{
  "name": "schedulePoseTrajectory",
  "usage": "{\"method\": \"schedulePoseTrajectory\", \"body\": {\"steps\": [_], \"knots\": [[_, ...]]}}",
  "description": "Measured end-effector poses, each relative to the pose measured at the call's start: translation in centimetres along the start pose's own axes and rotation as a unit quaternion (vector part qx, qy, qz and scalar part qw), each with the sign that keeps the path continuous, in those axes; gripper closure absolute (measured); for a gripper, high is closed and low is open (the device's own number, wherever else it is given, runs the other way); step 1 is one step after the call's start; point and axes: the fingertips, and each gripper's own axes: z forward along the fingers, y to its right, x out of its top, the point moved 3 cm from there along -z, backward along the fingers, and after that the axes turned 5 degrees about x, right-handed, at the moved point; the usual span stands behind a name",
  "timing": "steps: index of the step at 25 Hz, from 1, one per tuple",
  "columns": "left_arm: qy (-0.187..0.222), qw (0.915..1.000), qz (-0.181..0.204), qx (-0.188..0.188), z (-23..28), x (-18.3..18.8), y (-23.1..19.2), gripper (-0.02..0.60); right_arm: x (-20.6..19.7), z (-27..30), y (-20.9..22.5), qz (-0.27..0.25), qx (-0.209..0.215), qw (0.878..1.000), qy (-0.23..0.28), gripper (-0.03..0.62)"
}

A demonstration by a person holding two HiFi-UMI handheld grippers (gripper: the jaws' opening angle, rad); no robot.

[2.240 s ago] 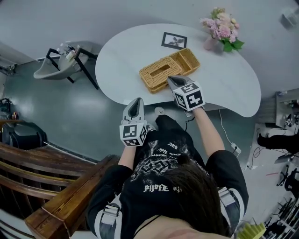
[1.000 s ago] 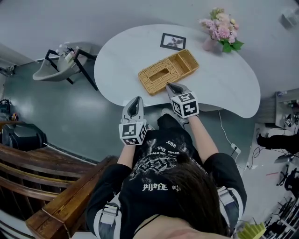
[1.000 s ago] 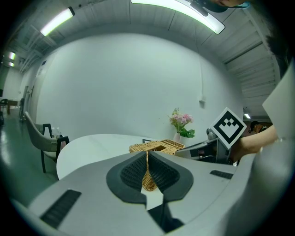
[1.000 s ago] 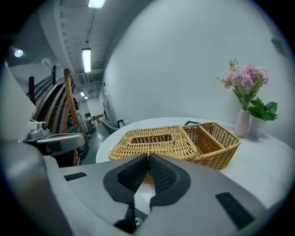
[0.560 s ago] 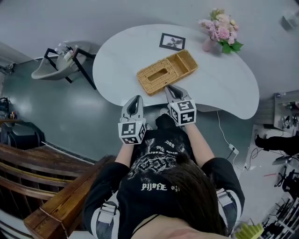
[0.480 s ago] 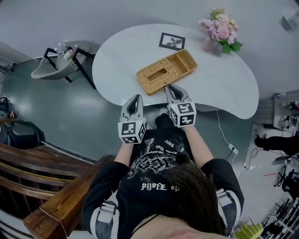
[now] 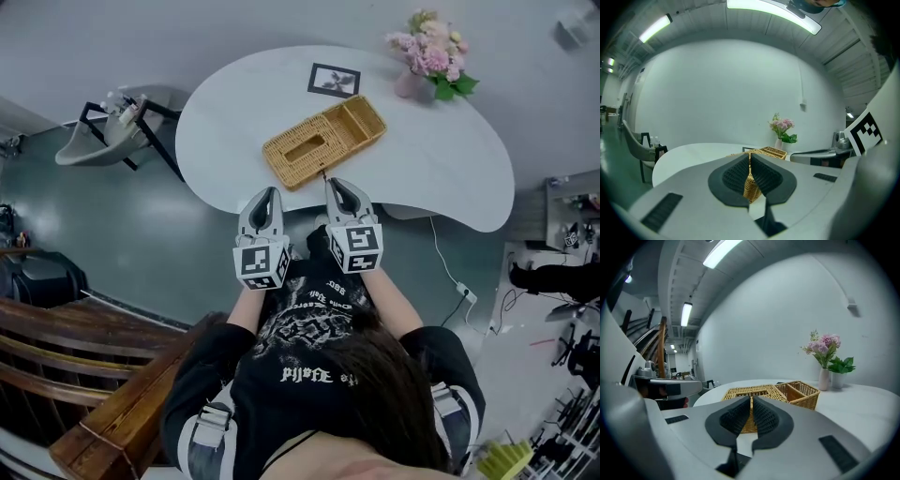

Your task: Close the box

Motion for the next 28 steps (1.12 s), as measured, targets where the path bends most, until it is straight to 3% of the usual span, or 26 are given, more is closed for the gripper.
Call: {"method": "schedulePoseTrajectory", "body": {"steps": [28], "knots": [[-0.002, 0.9999, 0.01, -0.008, 0.18, -0.13, 0.49, 0.552, -0.04, -0.13, 0.02, -0.021, -0.01, 1.0, -0.003, 0.569]]}}
